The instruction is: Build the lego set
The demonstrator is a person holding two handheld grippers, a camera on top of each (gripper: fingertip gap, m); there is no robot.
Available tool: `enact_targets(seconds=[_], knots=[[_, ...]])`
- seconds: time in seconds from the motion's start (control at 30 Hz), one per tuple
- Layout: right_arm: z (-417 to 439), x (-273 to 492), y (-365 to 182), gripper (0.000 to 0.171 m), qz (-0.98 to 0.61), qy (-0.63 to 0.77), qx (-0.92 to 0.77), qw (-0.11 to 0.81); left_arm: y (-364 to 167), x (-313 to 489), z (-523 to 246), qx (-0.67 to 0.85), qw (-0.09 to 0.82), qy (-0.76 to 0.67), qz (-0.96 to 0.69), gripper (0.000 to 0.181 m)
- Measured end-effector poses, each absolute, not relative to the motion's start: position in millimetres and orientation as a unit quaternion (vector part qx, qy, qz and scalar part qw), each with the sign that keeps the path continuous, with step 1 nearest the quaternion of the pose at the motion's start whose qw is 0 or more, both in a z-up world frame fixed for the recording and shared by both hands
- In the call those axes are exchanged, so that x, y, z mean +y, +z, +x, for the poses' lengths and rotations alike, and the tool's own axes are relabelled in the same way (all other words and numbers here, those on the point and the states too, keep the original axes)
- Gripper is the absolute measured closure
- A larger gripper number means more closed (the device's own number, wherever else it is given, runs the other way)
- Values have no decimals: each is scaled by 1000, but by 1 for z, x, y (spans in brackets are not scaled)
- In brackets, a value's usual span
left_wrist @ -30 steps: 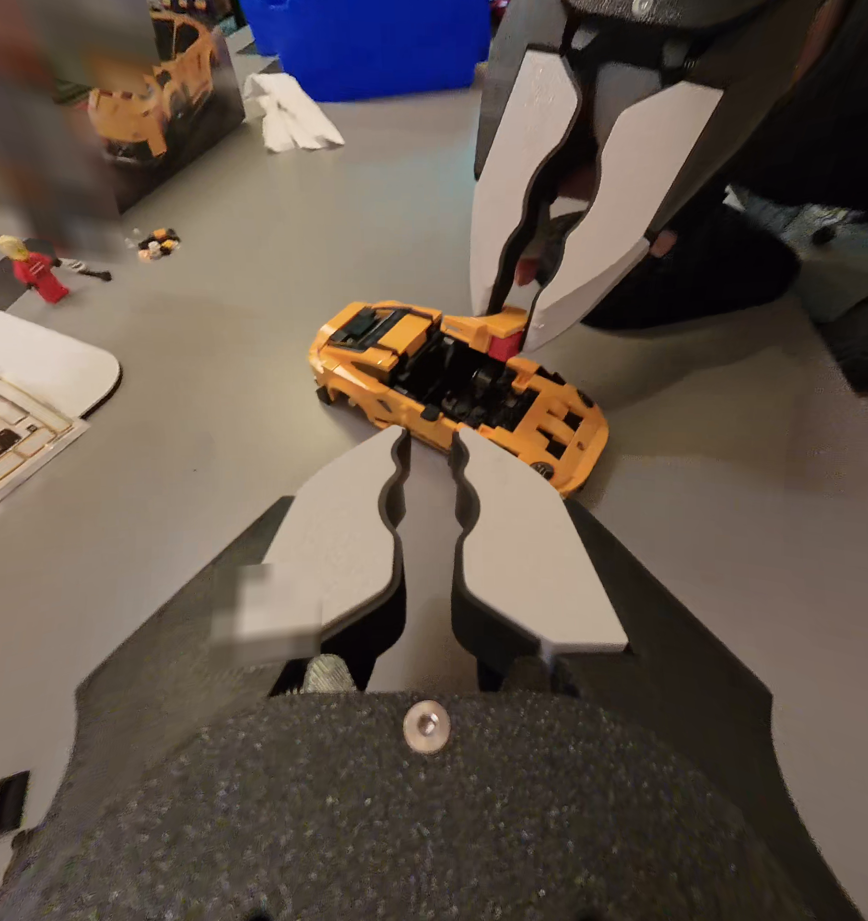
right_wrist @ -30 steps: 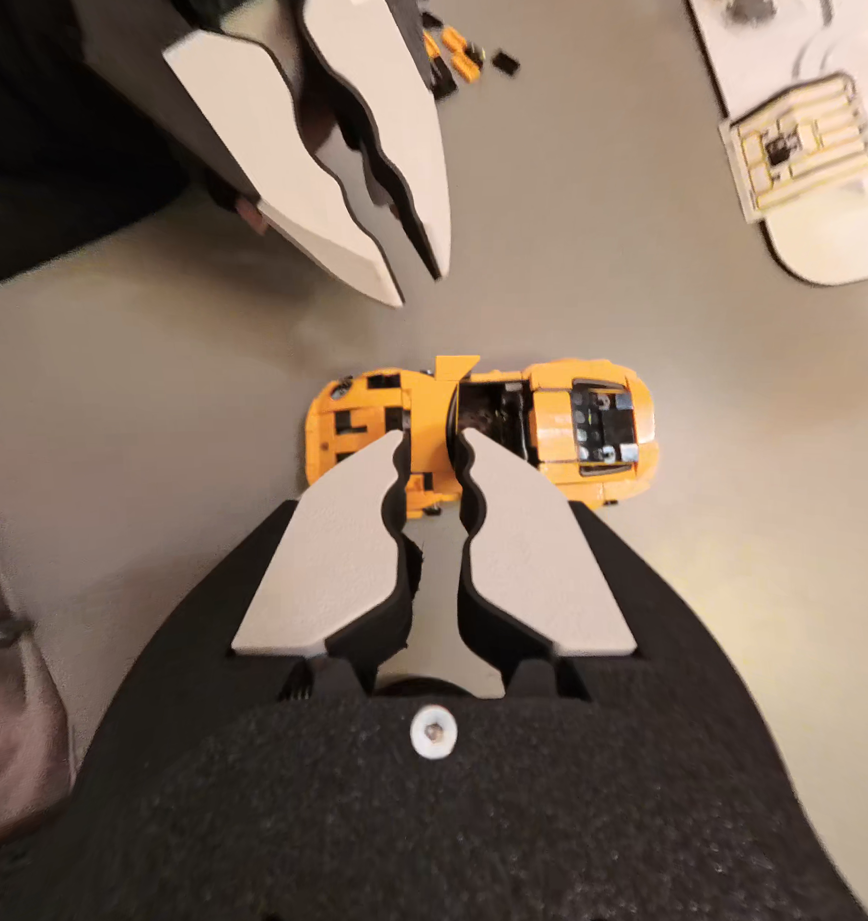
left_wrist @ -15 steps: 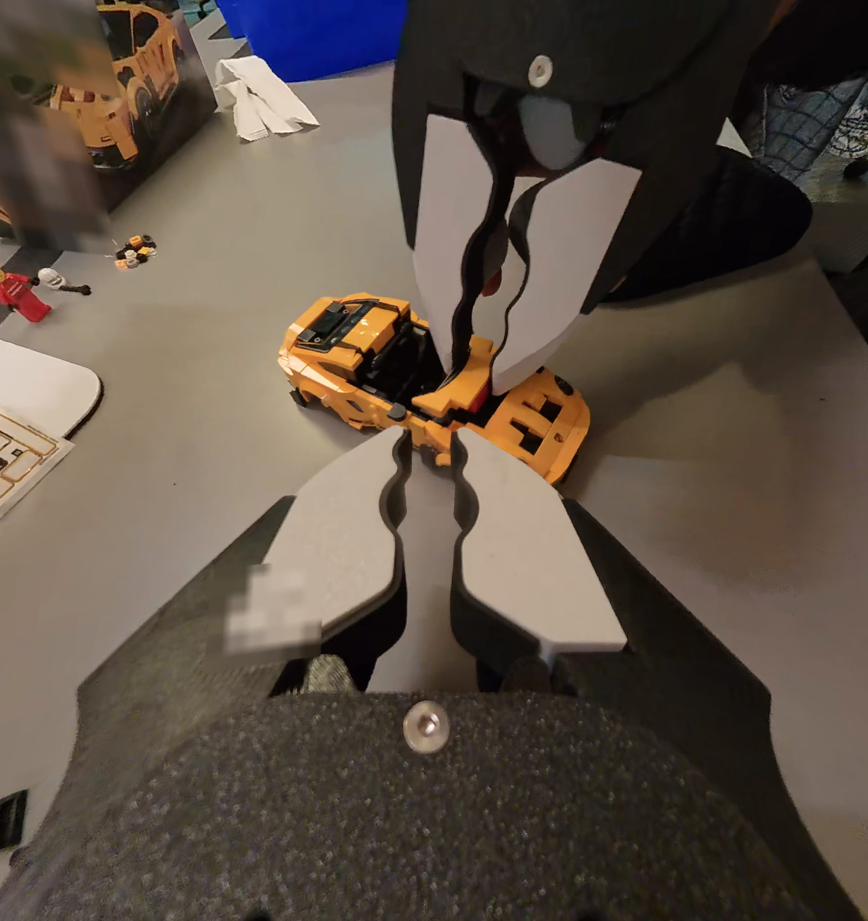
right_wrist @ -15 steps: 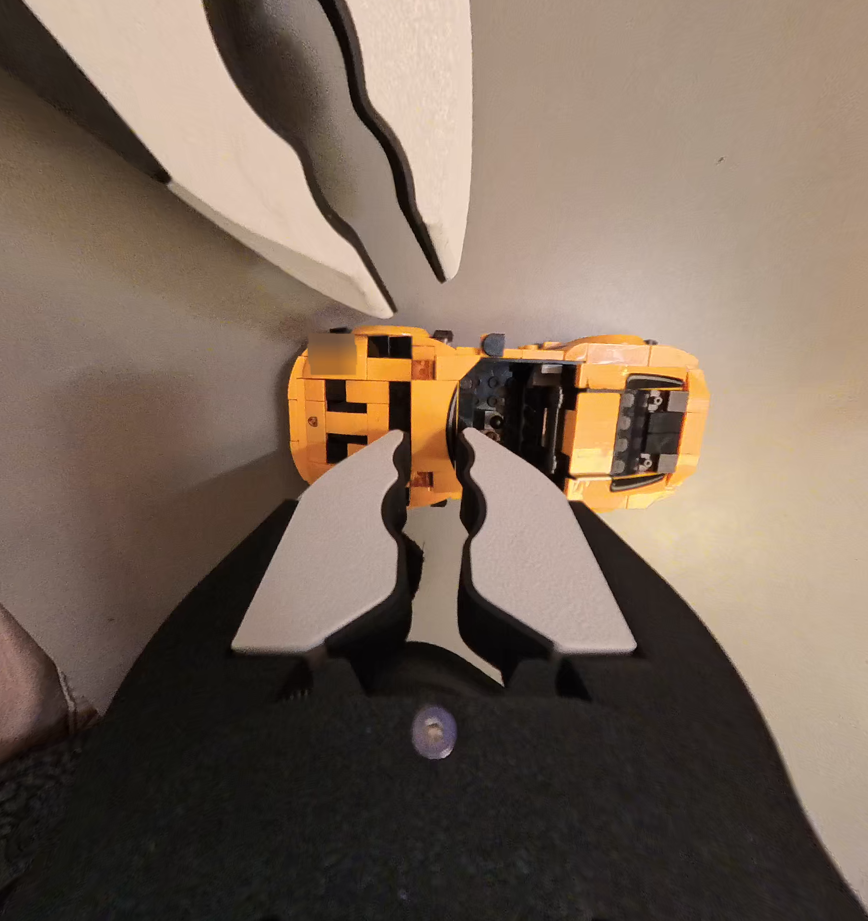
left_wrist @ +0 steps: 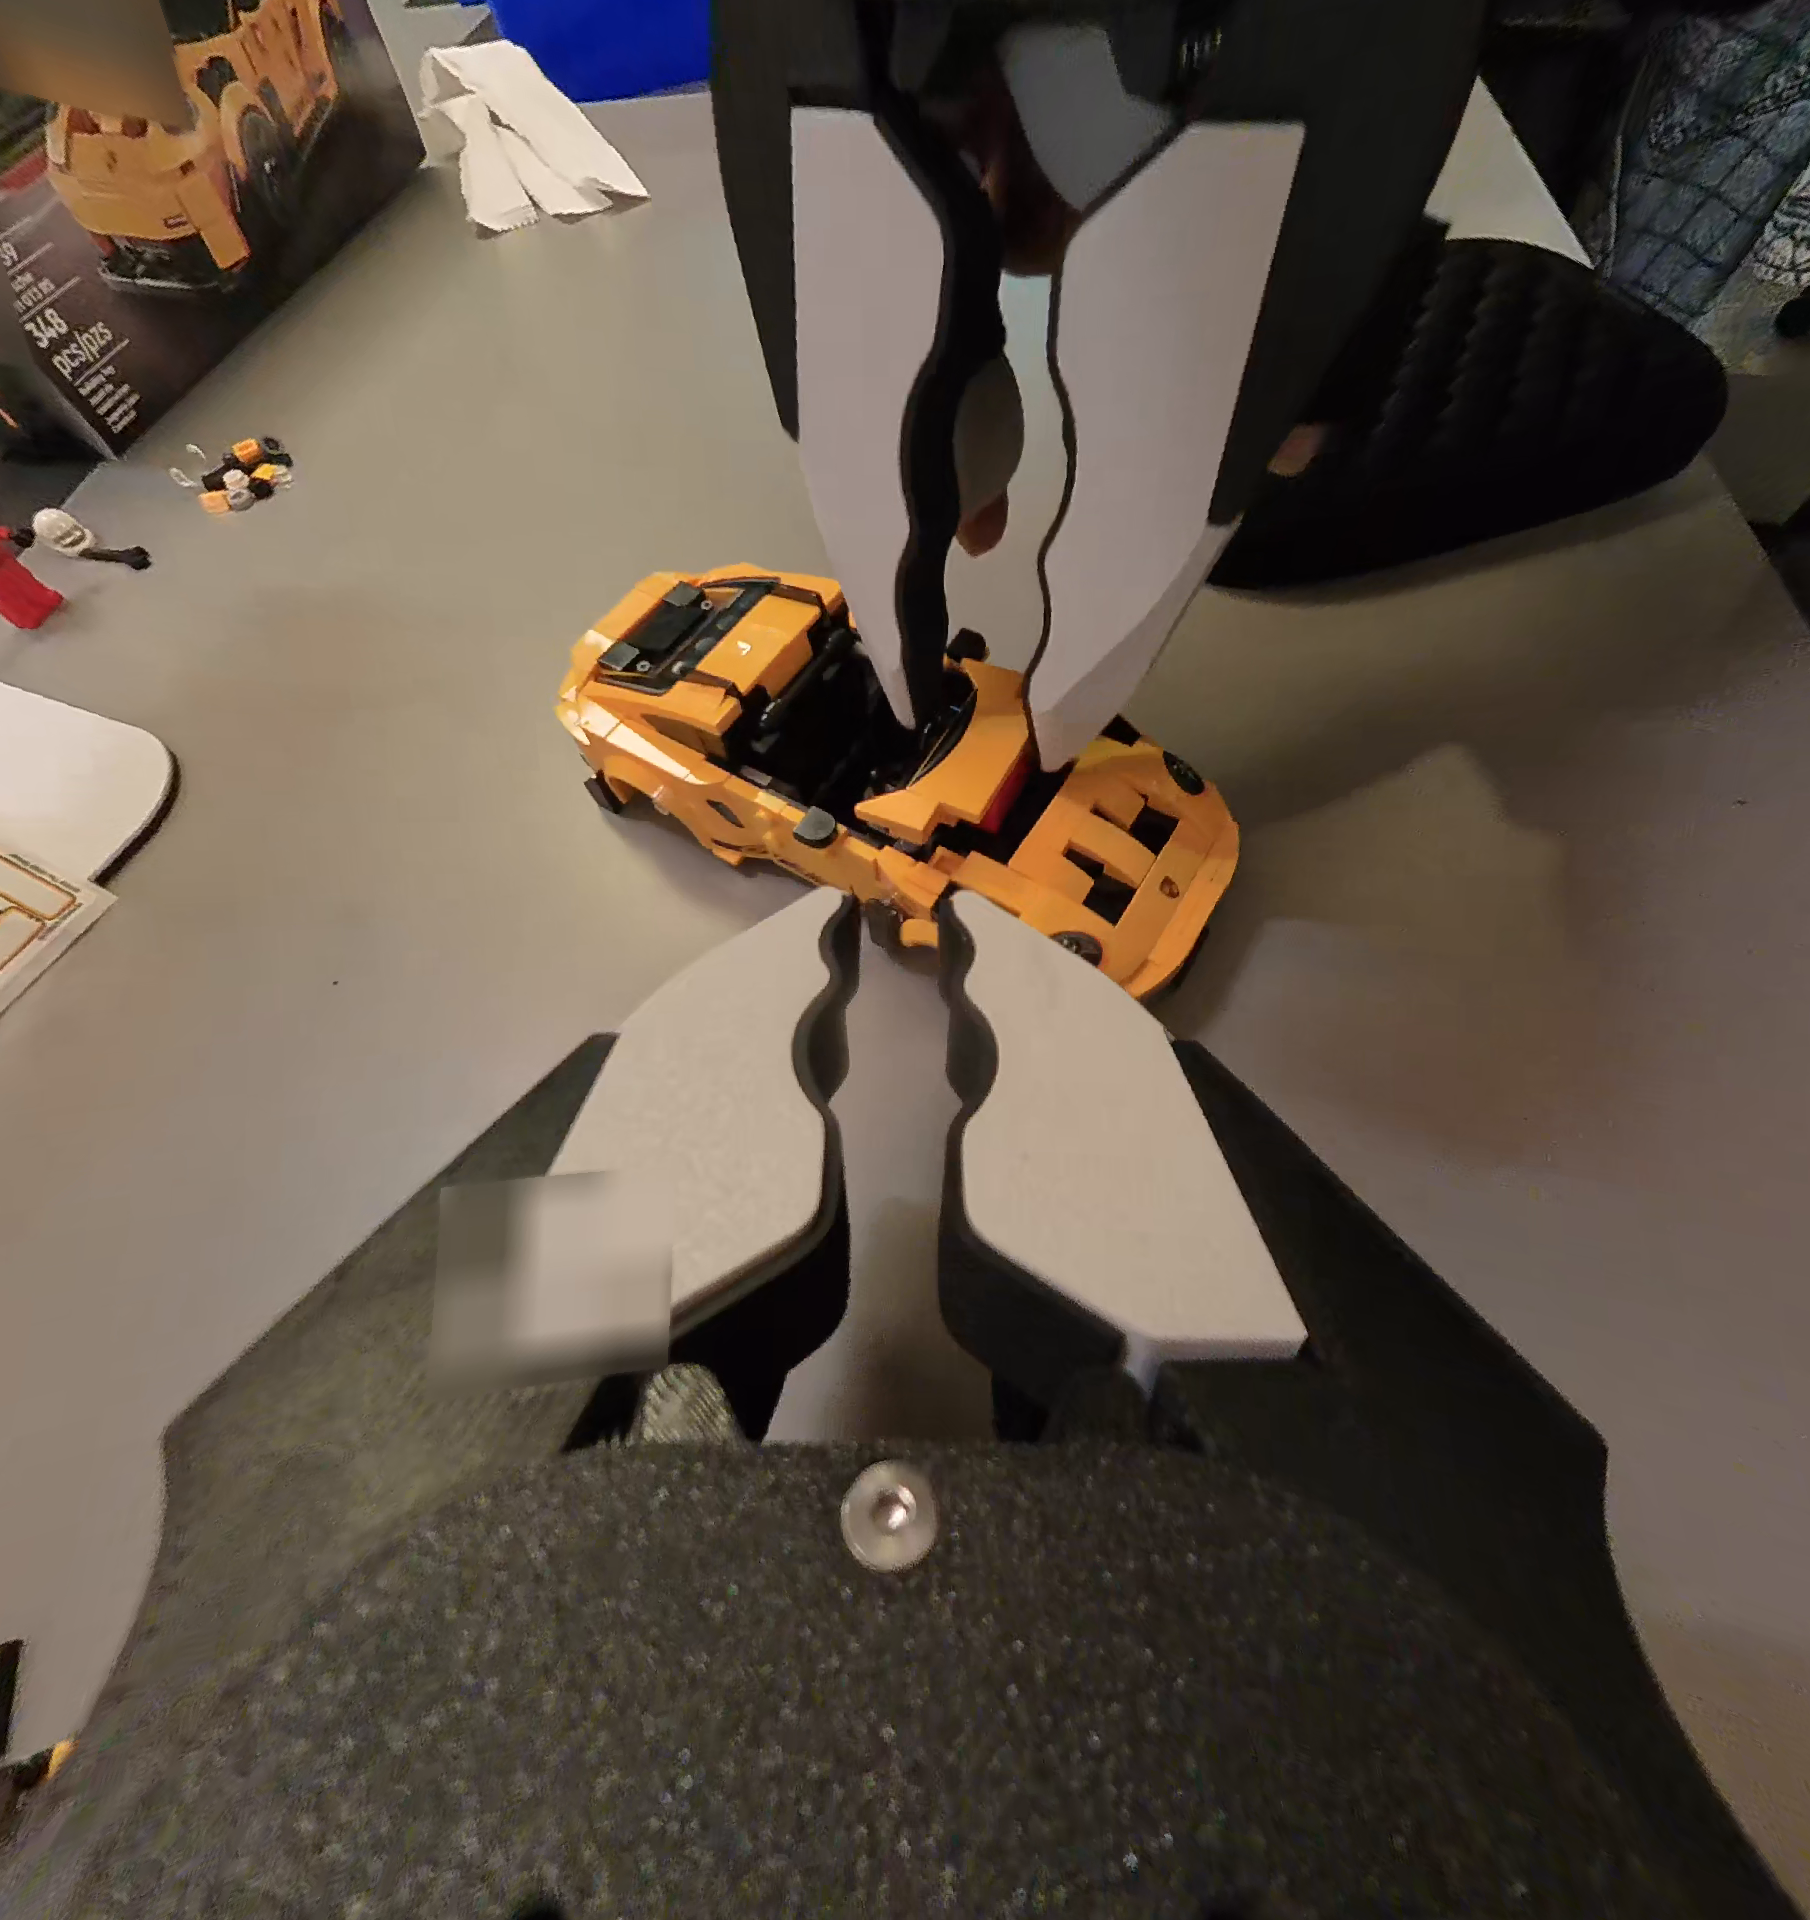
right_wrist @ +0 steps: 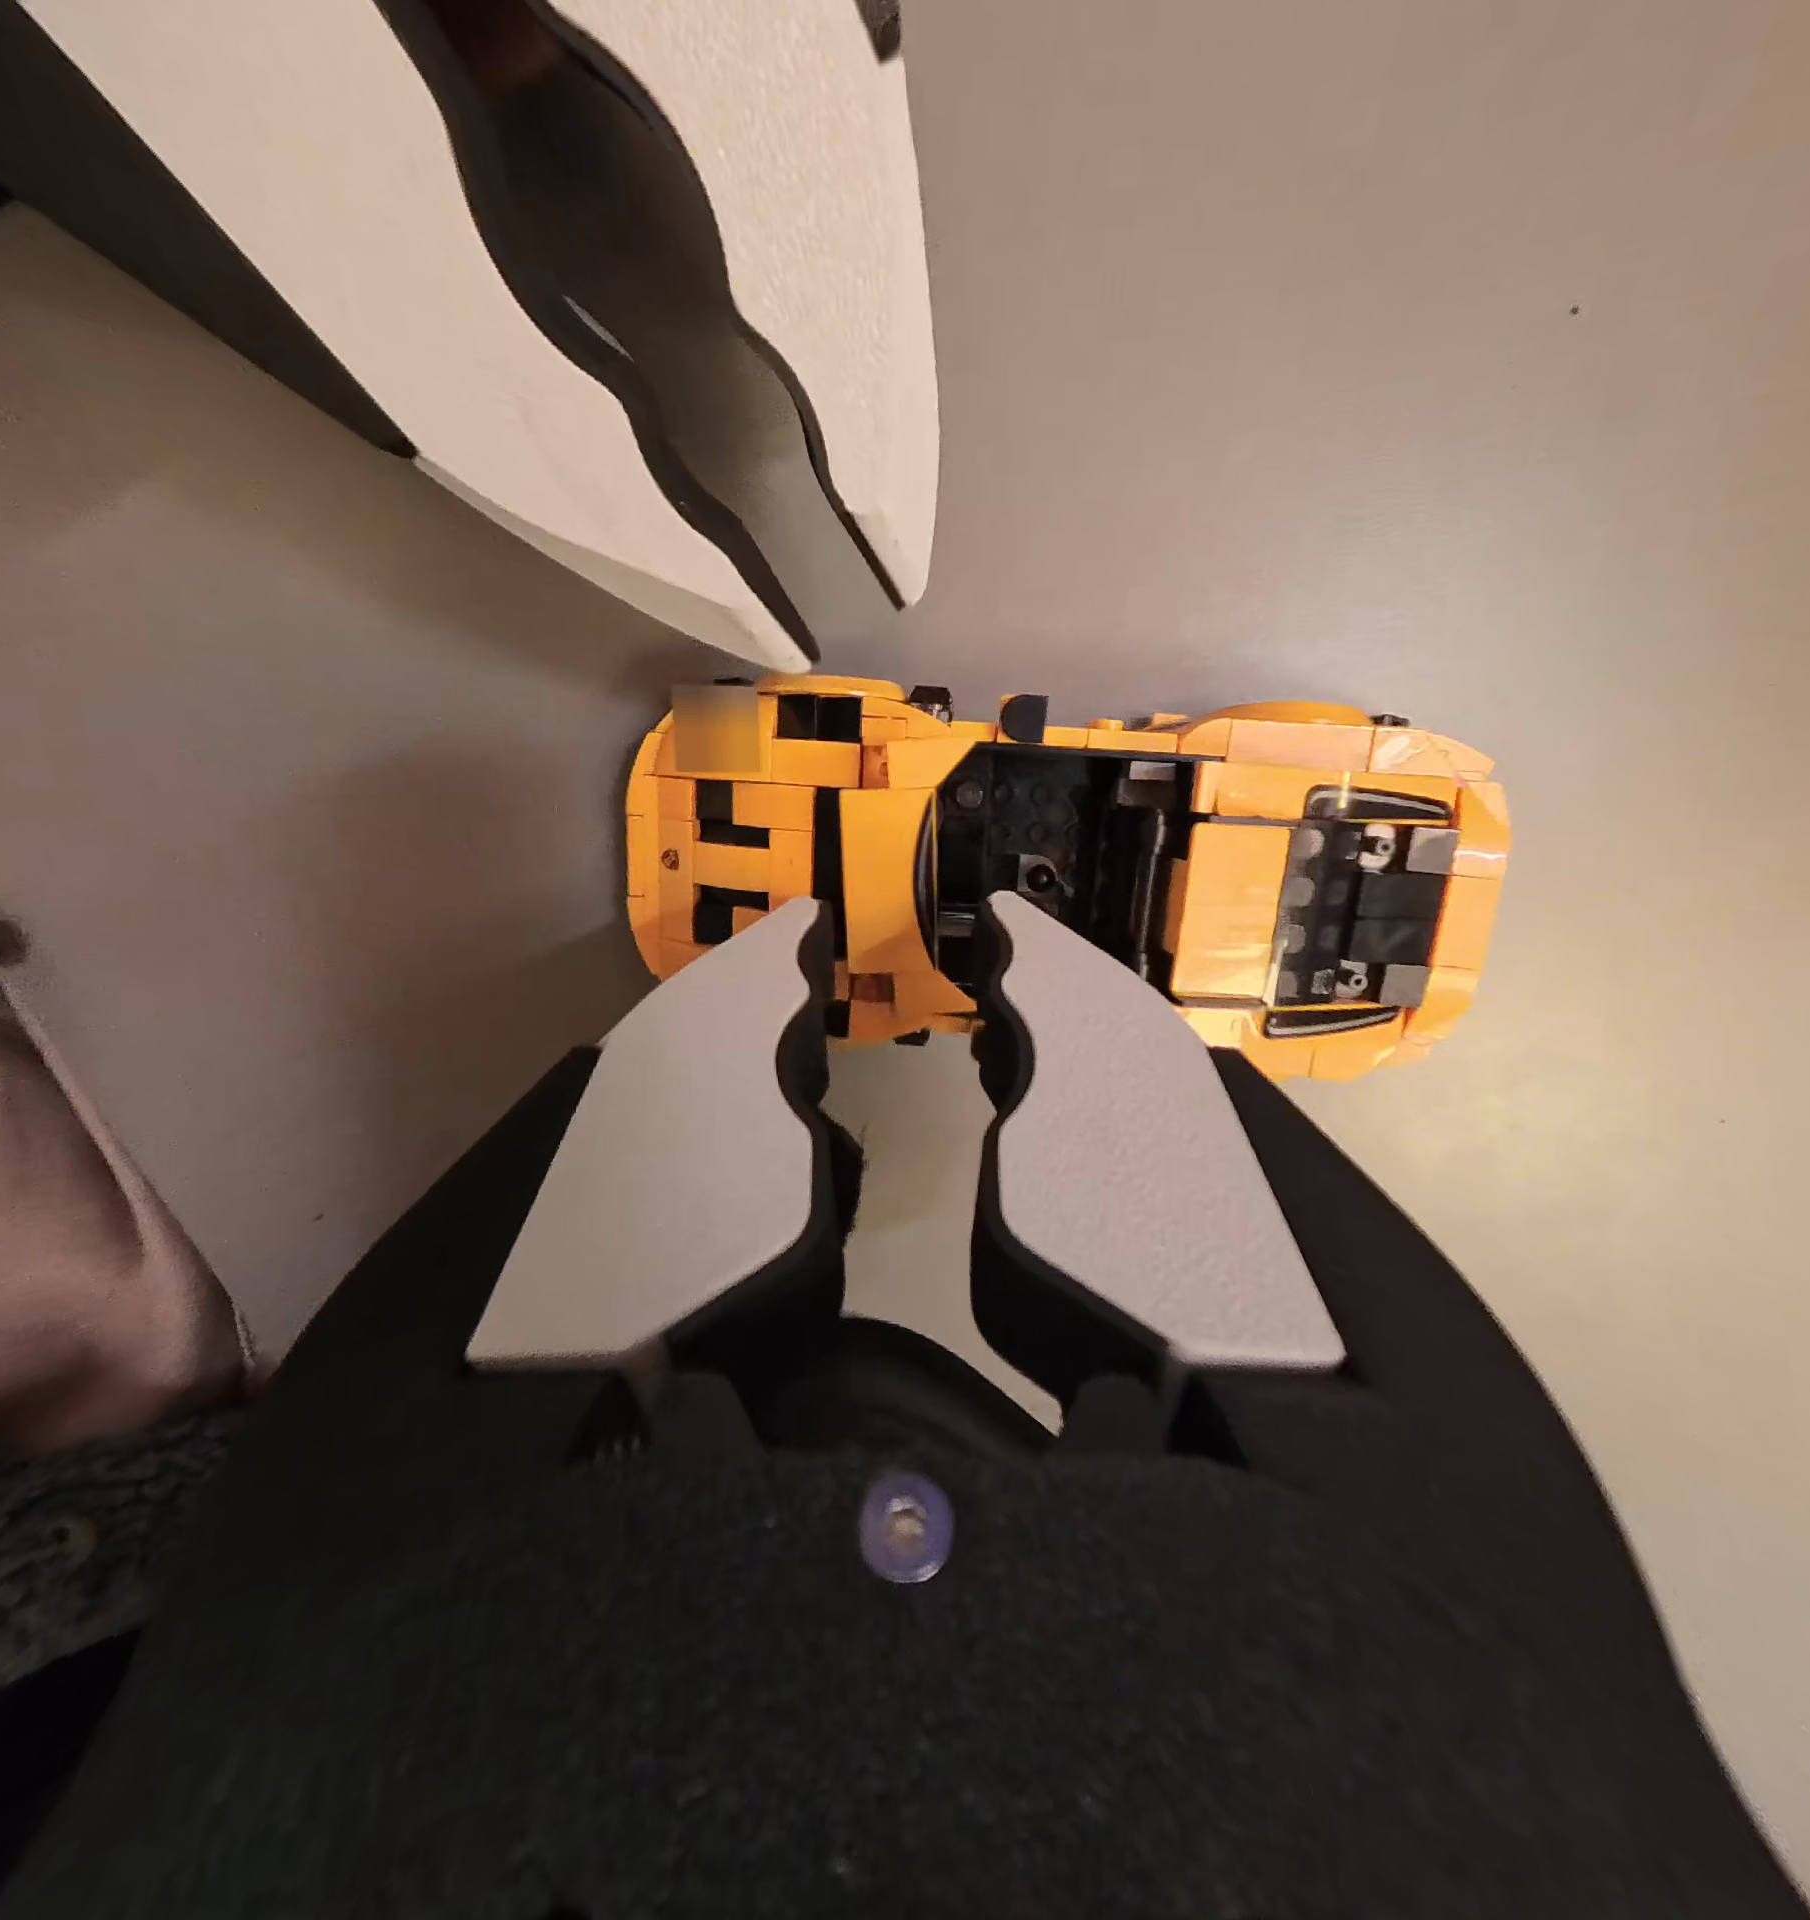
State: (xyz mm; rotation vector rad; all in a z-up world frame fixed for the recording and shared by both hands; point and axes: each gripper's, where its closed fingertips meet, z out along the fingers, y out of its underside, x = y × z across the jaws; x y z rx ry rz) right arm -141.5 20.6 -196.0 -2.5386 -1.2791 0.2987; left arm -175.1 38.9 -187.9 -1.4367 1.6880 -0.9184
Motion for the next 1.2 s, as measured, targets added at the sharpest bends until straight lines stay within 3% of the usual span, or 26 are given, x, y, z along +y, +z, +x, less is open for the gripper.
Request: enact_targets(seconds=[0.2,0.53,0.87,1.2], knots=[[-145,20,-197,155,-879,128,-445,115,-195,41,-177,655,353,-353,-566,168],[-145,21,-200,155,-901,112,-407,99,-209,23,-182,678,315,-347,-567,174],[-141,17,-200,155,-896,73,-438,12,-211,20,-183,684,308,-341,-566,170],[-140,18,-197,149,-889,86,-448,27,-212,20,-183,684,305,-342,-567,171]])
